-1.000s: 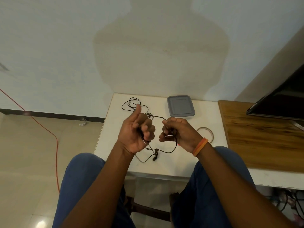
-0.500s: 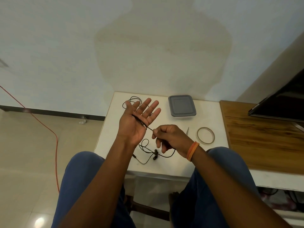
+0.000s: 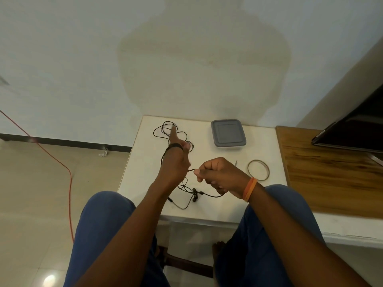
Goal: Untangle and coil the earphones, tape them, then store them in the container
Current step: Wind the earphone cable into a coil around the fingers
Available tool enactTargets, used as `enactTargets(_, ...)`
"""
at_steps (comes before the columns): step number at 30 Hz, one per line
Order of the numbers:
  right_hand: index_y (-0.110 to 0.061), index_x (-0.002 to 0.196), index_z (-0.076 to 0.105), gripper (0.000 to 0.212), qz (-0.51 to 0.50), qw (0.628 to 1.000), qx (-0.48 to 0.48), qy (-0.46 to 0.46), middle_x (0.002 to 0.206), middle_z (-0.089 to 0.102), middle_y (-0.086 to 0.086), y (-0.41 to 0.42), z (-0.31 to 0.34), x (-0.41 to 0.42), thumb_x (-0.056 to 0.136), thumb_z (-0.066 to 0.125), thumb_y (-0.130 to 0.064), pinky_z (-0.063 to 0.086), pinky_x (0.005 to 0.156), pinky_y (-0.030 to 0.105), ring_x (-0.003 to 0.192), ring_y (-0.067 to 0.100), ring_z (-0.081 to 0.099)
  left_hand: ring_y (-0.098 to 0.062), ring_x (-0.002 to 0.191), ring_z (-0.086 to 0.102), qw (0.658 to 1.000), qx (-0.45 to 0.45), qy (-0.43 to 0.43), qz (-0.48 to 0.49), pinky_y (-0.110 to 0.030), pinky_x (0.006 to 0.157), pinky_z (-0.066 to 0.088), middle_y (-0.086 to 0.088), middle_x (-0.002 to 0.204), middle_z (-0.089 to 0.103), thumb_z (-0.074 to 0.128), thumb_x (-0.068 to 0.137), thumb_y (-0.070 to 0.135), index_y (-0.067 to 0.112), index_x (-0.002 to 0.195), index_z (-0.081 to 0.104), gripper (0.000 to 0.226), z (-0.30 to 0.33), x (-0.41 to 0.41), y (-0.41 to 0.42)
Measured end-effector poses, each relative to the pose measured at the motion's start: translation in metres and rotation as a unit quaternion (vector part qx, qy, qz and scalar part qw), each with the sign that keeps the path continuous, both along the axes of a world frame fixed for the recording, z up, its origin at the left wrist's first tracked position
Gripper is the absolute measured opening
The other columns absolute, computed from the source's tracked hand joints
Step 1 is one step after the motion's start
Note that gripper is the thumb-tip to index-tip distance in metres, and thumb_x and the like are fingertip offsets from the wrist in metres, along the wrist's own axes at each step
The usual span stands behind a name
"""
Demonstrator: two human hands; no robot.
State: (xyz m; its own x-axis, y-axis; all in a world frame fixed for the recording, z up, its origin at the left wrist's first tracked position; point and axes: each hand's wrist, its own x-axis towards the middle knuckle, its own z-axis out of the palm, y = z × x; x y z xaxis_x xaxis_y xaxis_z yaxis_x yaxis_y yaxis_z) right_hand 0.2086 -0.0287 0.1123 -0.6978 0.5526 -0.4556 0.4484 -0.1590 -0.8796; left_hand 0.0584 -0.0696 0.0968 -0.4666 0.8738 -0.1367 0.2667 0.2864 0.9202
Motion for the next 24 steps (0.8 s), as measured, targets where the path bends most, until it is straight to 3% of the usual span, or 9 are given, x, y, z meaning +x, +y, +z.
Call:
enactTargets(2,-0.009,0.081,0.070,0.029,-0.026,1.000,0.012,0.008,0.051,0.035,-0.003,0.004,0.000,0.004,0.092,0.060,-0.034,0.024,0.042,0.020,0.044,0.011,0.024,-0.016,0.084,0.061,0.990,-0.062,0.106,-0.068,-0.029,0.079,0.048,0.005,0.096,0.062,0.039,0.105,0.027,0.023,0.150,0.028,0.046,-0.007,-0.005,-0.001)
enactTargets(4,-0.010,0.087,0.074,0.028,-0.043,0.999,0.030,0.008,0.051,0.035,-0.003,0.008,-0.001,0.006,0.092,0.060,-0.033,0.024,0.043,0.022,0.045,0.011,0.024,-0.016,0.071,0.063,0.981,-0.101,0.119,-0.111,-0.032,0.073,0.049,0.003,0.071,0.065,0.037,0.105,0.037,0.019,0.132,0.051,0.036,-0.010,-0.008,-0.004)
enactTargets(6,-0.013,0.089,0.076,0.024,-0.042,0.998,0.052,0.001,0.052,0.039,-0.002,0.010,-0.002,0.008,0.092,0.061,-0.032,0.027,0.043,0.023,0.044,0.009,0.028,-0.013,0.058,0.058,0.983,-0.108,0.067,-0.129,-0.030,0.065,0.048,0.003,0.057,0.060,0.037,0.104,0.043,0.017,0.107,0.062,0.036,-0.013,-0.011,-0.007)
enactTargets(8,-0.016,0.090,0.076,0.020,-0.035,0.996,0.082,-0.014,0.055,0.052,0.000,0.012,-0.005,0.009,0.092,0.062,-0.029,0.035,0.043,0.023,0.045,0.008,0.038,-0.007,0.048,0.050,0.988,-0.099,0.011,-0.116,-0.024,0.054,0.042,0.003,0.053,0.054,0.041,0.103,0.044,0.017,0.095,0.065,0.038,-0.017,-0.013,-0.007)
enactTargets(10,-0.019,0.096,0.075,0.016,-0.024,0.991,0.124,-0.038,0.066,0.067,0.001,0.013,-0.009,0.008,0.090,0.064,-0.028,0.045,0.046,0.023,0.049,0.009,0.050,-0.007,0.044,0.043,0.991,-0.081,-0.045,-0.091,-0.022,0.047,0.036,0.002,0.054,0.049,0.043,0.103,0.042,0.015,0.096,0.065,0.035,-0.018,-0.013,-0.007)
enactTargets(13,-0.024,0.108,0.065,0.022,-0.021,0.985,0.165,-0.044,0.071,0.072,0.000,0.012,-0.012,0.005,0.087,0.067,-0.027,0.049,0.049,0.022,0.048,0.005,0.055,-0.010,0.045,0.038,0.987,-0.055,-0.141,-0.058,-0.024,0.044,0.031,0.002,0.054,0.043,0.043,0.104,0.033,0.011,0.100,0.064,0.030,-0.018,-0.008,-0.005)
enactTargets(17,-0.014,0.091,0.068,0.006,-0.023,0.982,0.185,0.013,0.069,0.071,0.001,0.008,-0.010,0.001,0.087,0.068,-0.019,0.048,0.056,0.015,0.057,0.004,0.062,-0.009,0.045,0.035,0.964,-0.029,-0.265,-0.007,-0.023,0.044,0.029,0.001,0.054,0.037,0.043,0.105,0.028,0.006,0.104,0.062,0.029,-0.014,-0.002,-0.003)
enactTargets(21,-0.014,0.090,0.068,0.003,0.002,0.981,0.190,0.039,0.076,0.069,-0.001,0.006,-0.012,-0.001,0.089,0.065,-0.014,0.049,0.070,0.012,0.071,0.005,0.064,-0.012,0.045,0.032,0.961,-0.019,-0.275,0.034,-0.022,0.043,0.027,-0.003,0.054,0.035,0.042,0.105,0.026,0.003,0.103,0.059,0.029,-0.013,0.001,-0.002)
enactTargets(24,-0.019,0.093,0.067,0.007,0.027,0.976,0.213,0.037,0.091,0.065,-0.001,0.006,-0.017,-0.005,0.092,0.061,-0.015,0.046,0.076,0.013,0.084,0.005,0.060,-0.010,0.041,0.035,0.977,-0.015,-0.207,0.047,-0.021,0.040,0.030,0.001,0.050,0.039,0.042,0.105,0.024,0.006,0.097,0.060,0.027,-0.018,0.003,-0.001)
